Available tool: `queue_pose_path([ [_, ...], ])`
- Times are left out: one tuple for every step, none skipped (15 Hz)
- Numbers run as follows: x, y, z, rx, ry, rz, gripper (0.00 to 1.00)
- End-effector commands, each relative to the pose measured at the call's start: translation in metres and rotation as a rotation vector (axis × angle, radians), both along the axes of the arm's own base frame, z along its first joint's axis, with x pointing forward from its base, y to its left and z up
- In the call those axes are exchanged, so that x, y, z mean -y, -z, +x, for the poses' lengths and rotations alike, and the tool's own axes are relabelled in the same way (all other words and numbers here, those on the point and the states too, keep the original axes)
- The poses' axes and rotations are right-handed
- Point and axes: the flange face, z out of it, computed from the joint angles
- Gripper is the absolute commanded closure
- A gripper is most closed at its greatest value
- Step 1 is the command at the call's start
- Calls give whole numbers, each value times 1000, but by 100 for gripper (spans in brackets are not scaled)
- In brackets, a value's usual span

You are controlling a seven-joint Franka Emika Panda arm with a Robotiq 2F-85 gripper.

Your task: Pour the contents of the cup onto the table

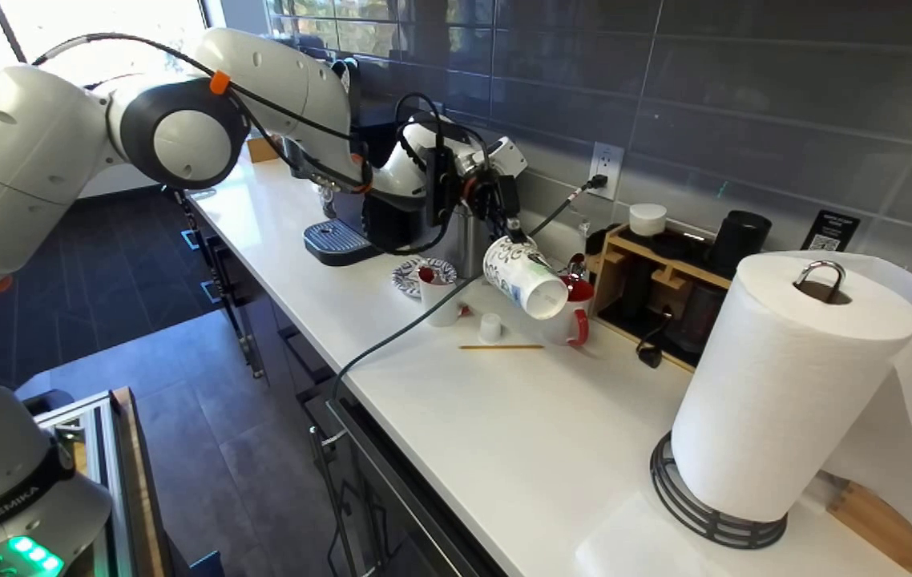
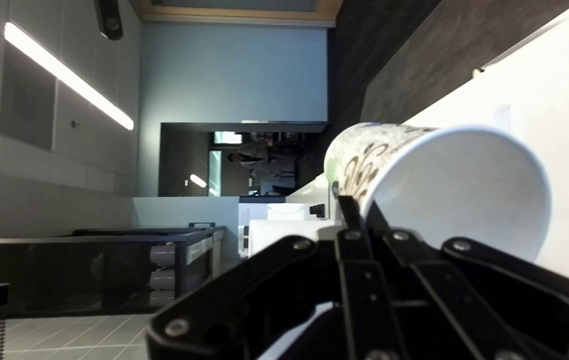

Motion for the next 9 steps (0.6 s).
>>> queue_pose_path([
  [3, -30, -1, 46, 5, 182, 99],
  [4, -39, -3, 69, 3, 220, 99],
  [5, -47, -7, 95, 7, 259, 99],
  [6, -57, -11, 122, 12, 298, 99],
  [9, -65, -14, 151, 17, 338, 99],
  [11, -74, -19, 181, 26, 379, 99],
  [14, -81, -22, 211, 33, 421, 99],
  [18, -88, -26, 242, 42, 464, 99],
  [21, -94, -29, 270, 48, 509, 99],
])
